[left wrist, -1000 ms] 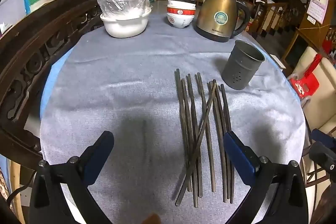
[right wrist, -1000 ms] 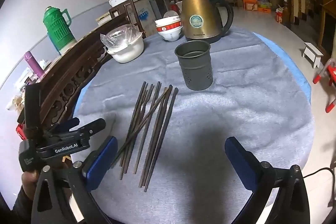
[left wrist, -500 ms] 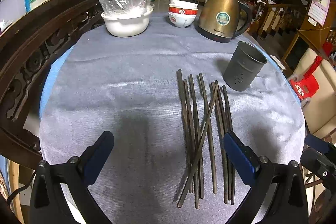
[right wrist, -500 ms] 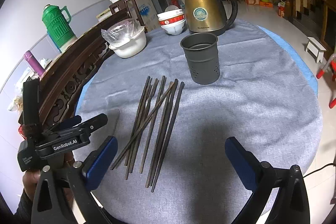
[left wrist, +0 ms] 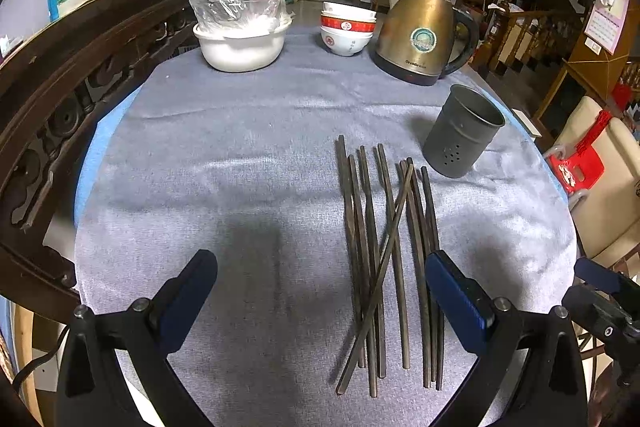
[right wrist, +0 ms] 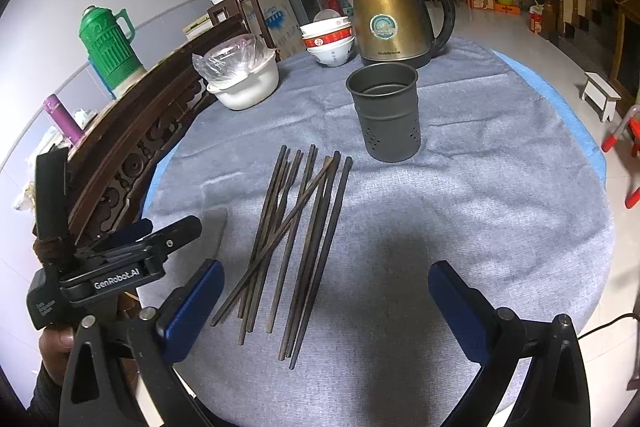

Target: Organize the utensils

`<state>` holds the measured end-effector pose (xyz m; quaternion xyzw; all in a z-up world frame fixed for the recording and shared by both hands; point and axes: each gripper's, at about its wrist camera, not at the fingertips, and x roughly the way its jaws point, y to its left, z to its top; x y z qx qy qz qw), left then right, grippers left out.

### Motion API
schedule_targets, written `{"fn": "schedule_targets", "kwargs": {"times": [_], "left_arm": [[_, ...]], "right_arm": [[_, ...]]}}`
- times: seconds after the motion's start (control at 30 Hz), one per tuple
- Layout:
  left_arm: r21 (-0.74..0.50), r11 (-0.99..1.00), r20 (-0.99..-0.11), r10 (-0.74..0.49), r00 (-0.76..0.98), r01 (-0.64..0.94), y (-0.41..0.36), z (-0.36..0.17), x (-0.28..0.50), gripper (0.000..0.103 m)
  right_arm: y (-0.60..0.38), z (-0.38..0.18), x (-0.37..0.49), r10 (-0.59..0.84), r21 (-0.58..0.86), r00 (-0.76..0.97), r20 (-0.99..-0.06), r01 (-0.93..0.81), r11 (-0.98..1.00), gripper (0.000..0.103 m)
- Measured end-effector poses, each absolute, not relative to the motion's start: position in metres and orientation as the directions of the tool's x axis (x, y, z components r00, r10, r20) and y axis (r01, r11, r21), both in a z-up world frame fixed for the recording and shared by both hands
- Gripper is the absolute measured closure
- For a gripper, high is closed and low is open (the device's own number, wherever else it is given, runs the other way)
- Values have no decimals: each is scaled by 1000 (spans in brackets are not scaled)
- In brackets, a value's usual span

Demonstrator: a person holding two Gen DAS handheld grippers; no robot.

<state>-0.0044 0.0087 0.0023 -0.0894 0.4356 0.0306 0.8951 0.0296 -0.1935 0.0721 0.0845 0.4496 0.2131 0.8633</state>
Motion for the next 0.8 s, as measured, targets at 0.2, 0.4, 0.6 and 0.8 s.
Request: {"fn": "schedule_targets", "kwargs": {"times": [0.2,0.4,0.6,0.8], "left_arm": [[-135,982,-788,-27,615,-131,9,3,-4,0],[-133,983,-788,-26,615,-129,8,3,-4,0],[-132,983,-792,-26,610,-129,7,3,-5,0],[-131,983,-792,-24,610,-131,8,3,-5,0]], "right_arm": [[-194,71,30,442,337,502,-743,-290,896,0],[-194,70,31,438,332,503,-745,-290,898,0],[-194,70,30,438,331,504,-745,-291,898,0],[-193,70,30,440,331,504,-743,-295,896,0]]}}
